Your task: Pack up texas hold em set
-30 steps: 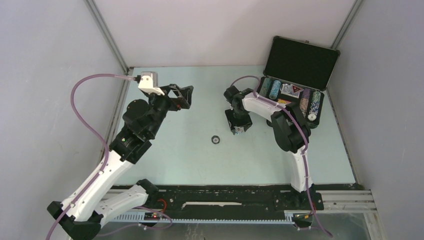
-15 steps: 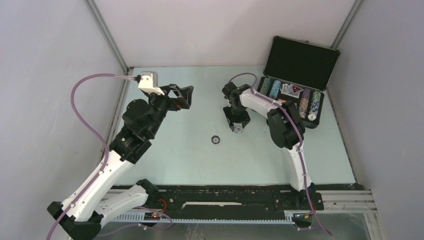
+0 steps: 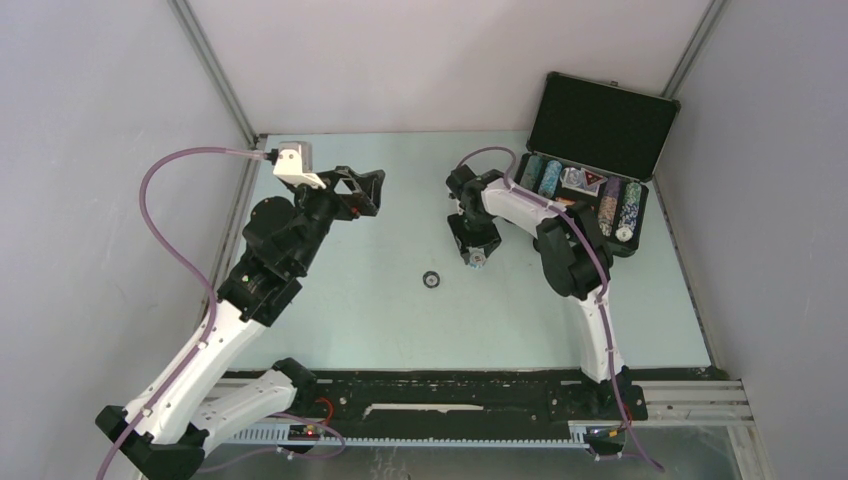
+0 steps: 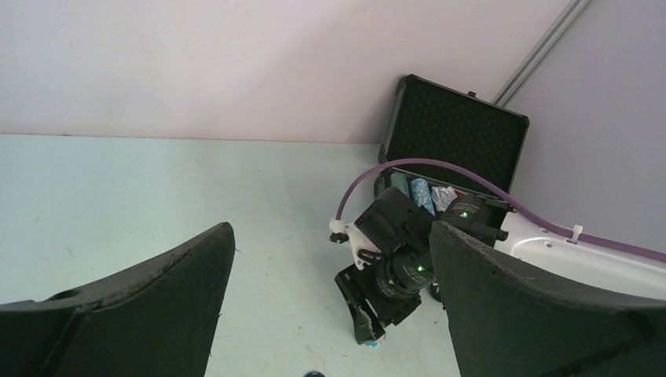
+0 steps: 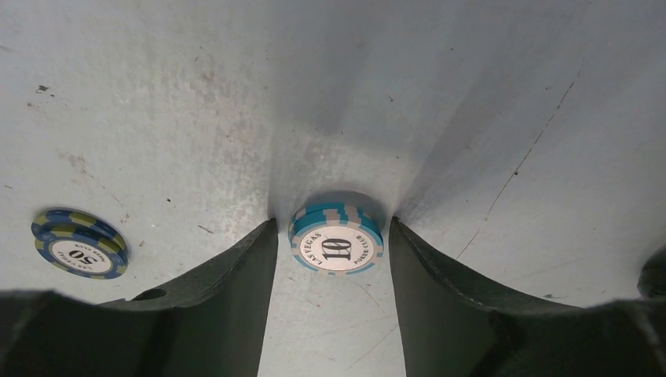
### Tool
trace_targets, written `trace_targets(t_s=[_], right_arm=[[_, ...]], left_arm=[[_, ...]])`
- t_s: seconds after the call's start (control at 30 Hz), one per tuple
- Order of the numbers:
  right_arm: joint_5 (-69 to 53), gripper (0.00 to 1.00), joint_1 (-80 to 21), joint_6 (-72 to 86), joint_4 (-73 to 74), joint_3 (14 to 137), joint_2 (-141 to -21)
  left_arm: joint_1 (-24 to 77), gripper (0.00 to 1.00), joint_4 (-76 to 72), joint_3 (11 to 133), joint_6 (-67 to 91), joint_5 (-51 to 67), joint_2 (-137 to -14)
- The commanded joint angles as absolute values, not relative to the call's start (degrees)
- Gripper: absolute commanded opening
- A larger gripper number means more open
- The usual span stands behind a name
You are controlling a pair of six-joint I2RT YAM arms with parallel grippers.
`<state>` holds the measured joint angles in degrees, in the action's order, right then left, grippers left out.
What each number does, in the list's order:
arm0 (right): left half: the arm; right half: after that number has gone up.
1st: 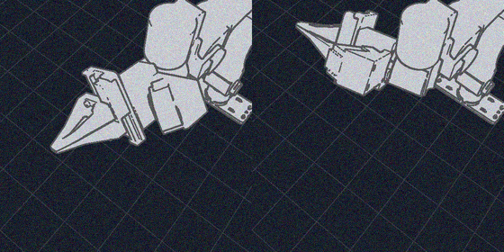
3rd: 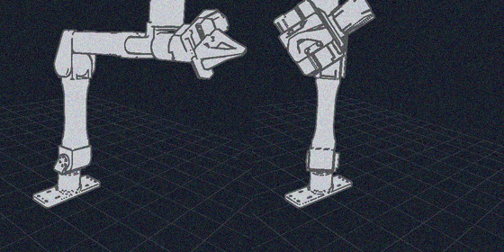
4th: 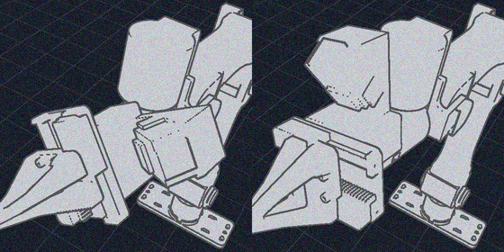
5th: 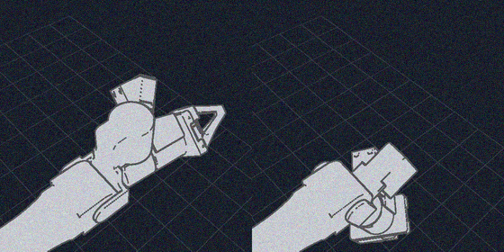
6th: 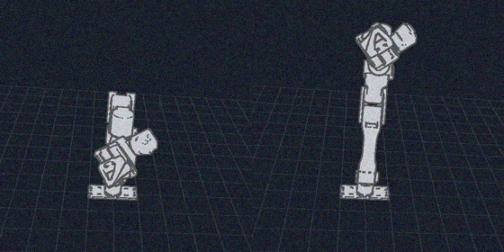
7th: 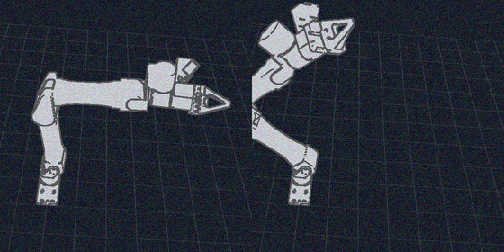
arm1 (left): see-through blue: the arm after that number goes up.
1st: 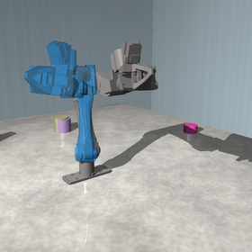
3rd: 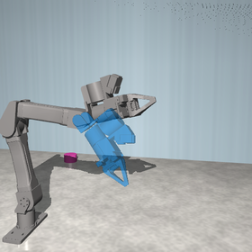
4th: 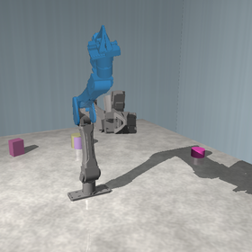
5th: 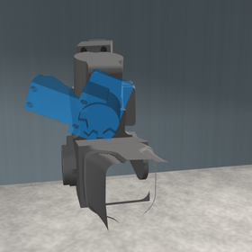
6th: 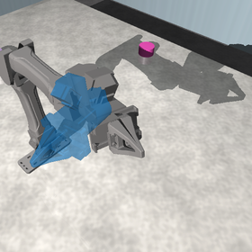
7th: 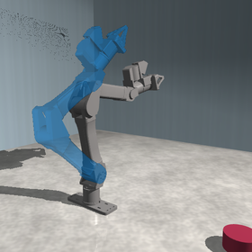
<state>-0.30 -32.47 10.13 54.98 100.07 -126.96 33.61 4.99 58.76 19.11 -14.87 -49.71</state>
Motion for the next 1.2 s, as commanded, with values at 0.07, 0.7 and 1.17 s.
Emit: trace_targets(t_s=[0.07, 0.7, 1.17], right_arm=[[-1.90, 0.59, -32.26, 8.70, 57.11, 98.00, -125.52], [2.71, 0.43, -34.18, 9.58, 56.00, 99.27, -128.38], [0.61, 0.00, -34.37, 10.11, 52.93, 96.67, -121.21]], left_arm=[[32.96, 1.00, 3.39, 58.41, 20.03, -14.06, -49.53], [31.96, 1.00, 3.42, 58.39, 20.23, -14.02, -49.17], [16.64, 1.00, 3.54, 59.35, 28.97, -5.83, -52.30]])
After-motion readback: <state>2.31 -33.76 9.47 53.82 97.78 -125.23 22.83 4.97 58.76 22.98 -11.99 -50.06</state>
